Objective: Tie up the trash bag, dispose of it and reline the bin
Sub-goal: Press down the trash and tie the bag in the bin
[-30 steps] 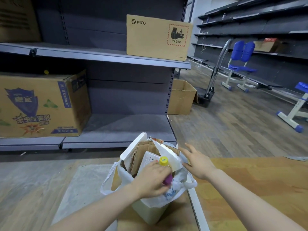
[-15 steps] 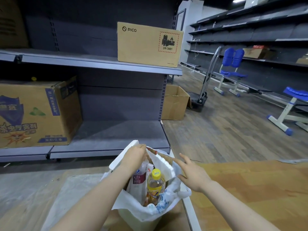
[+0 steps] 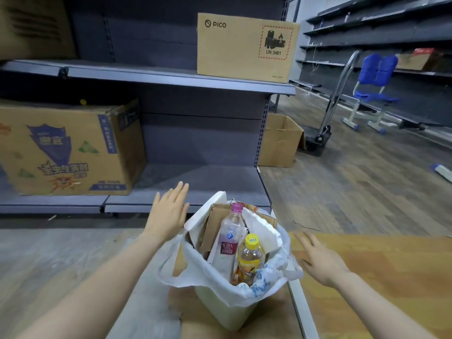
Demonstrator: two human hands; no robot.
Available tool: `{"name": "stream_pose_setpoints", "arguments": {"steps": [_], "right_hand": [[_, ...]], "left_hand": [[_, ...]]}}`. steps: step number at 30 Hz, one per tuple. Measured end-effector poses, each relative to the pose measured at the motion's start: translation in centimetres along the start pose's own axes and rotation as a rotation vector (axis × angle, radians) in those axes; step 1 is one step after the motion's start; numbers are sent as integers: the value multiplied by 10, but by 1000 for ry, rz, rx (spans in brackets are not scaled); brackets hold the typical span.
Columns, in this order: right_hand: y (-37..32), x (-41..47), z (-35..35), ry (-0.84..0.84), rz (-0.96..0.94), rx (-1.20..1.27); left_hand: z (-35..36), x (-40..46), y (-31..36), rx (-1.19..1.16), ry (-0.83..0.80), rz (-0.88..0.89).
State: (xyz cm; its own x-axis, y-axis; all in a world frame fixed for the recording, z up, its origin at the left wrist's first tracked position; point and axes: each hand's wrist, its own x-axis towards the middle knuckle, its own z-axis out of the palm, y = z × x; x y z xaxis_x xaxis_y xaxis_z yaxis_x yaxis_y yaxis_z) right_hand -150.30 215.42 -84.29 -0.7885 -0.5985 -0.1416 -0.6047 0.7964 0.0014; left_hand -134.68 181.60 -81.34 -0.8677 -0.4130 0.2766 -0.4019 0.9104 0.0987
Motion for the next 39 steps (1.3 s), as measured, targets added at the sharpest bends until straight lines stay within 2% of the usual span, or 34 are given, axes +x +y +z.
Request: {"name": "stream_pose_setpoints", "arguments": {"steps": [2,6,10,14,16,19,24,27,29,32,35,37,39], "right_hand": [[11,-1,8,-12,30,-31],[21,2,17,-35,18,-151],[17,5,24,-50,-27,-186],[10,0,40,-20,-49,-91],[9,-1,47,-19,-72,-61],[7,1,47,26,-81,-40],[0,6,52,101,-92,-58],[0,5,55,54,-86,-74],[0,4,59,-3,-97,-73],[0,3,64,-69,-120,-100],[-1,1,66,-87,-161,-239],[1,2,68,-95,-178,-306],[4,3,70,-108,-189,-320]], "left_hand": [[4,-11,-25,80,-38,-5],[23,-33,-46,353,-192,150],[49,-48,-42,414,-311,248],[61,-59,-33,346,-418,245],[71,-59,-29,281,-343,254],[80,-60,-14,173,-433,158],[98,-61,-8,-64,-370,22],[99,-62,-10,-128,-355,-26],[96,-62,-13,-51,-379,-31],[86,-59,-13,231,-373,37],[70,-59,-18,343,-403,123],[65,-58,-29,469,-374,256],[55,-59,-33,495,-275,339]]}}
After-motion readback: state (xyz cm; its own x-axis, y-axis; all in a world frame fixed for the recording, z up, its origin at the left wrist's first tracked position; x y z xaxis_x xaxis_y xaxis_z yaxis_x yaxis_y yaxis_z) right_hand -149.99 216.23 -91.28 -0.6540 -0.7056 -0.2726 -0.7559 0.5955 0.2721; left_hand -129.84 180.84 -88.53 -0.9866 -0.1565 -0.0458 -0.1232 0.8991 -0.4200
